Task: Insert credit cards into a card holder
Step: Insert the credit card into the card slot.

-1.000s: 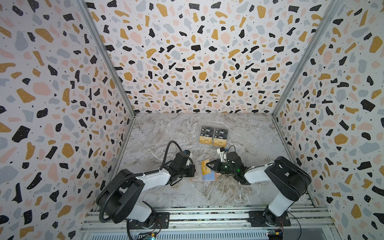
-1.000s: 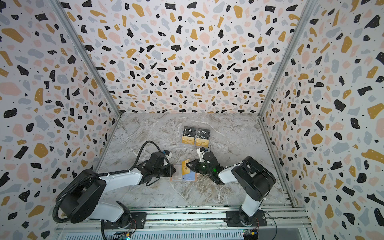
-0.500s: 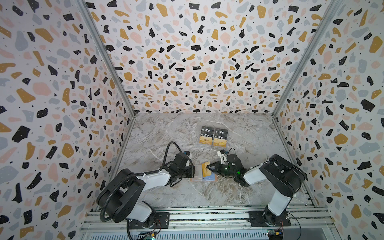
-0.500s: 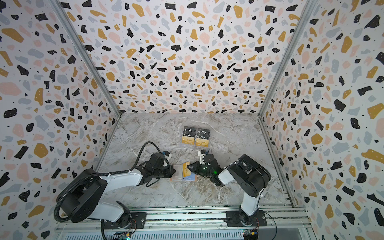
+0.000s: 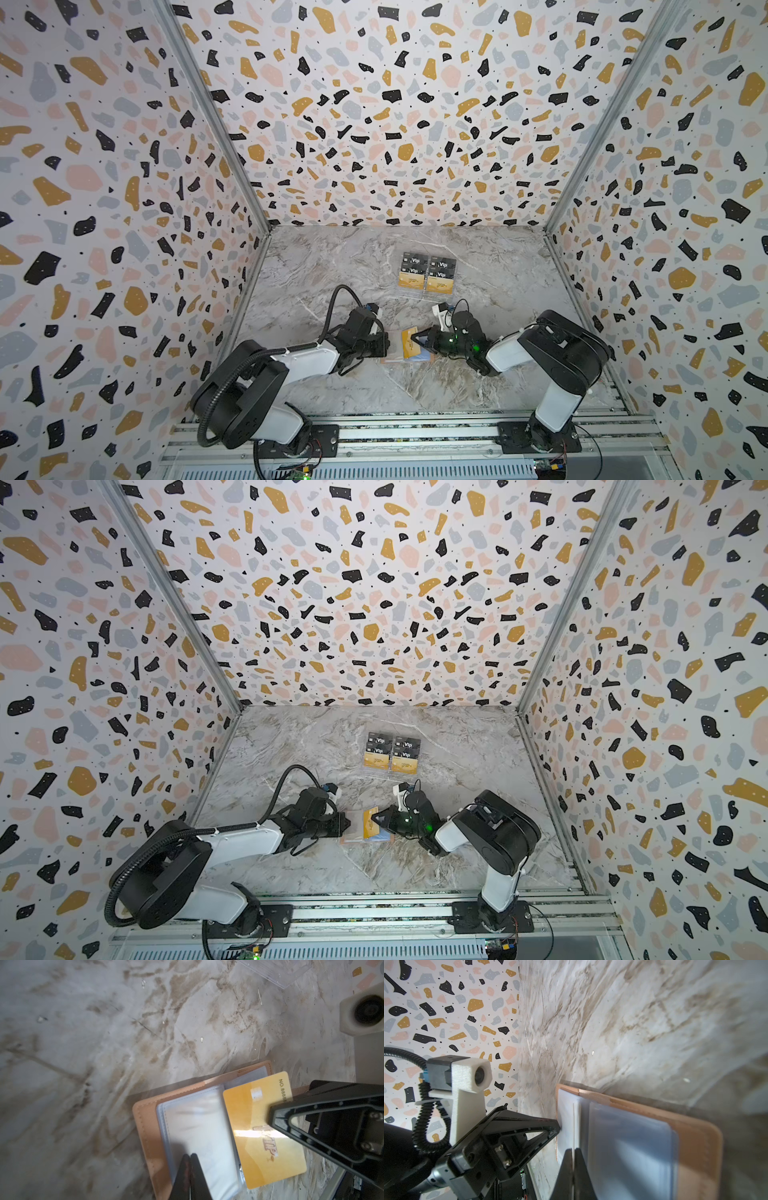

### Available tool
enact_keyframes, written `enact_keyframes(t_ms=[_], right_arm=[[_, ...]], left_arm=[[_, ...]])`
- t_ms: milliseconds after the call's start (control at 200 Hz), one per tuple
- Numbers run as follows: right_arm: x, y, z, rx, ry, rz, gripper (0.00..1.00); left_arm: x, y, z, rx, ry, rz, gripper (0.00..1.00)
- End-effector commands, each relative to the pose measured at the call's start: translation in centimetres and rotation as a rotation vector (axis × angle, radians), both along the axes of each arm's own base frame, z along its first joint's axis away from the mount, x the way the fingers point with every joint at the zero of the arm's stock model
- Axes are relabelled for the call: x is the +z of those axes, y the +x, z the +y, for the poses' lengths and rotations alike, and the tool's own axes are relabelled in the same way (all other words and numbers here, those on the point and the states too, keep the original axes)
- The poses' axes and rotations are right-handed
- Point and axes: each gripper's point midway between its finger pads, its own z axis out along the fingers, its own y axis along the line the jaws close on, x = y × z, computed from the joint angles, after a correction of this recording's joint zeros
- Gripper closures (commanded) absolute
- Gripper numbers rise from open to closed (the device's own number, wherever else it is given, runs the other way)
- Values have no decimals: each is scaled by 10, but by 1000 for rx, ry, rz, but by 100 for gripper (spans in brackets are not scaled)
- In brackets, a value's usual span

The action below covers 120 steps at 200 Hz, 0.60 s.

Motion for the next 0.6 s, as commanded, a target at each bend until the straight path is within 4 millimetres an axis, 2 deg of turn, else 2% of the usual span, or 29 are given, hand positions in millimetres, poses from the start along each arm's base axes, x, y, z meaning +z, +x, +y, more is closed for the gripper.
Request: enact_keyframes(t_ms=[0, 596], right_arm=[[5, -3, 1, 4, 11, -5, 100], [4, -12, -2, 40, -23, -11, 100]], left_arm=[[-11, -10, 7, 8, 24, 34, 93], [-9, -9, 6, 9, 24, 34, 92]])
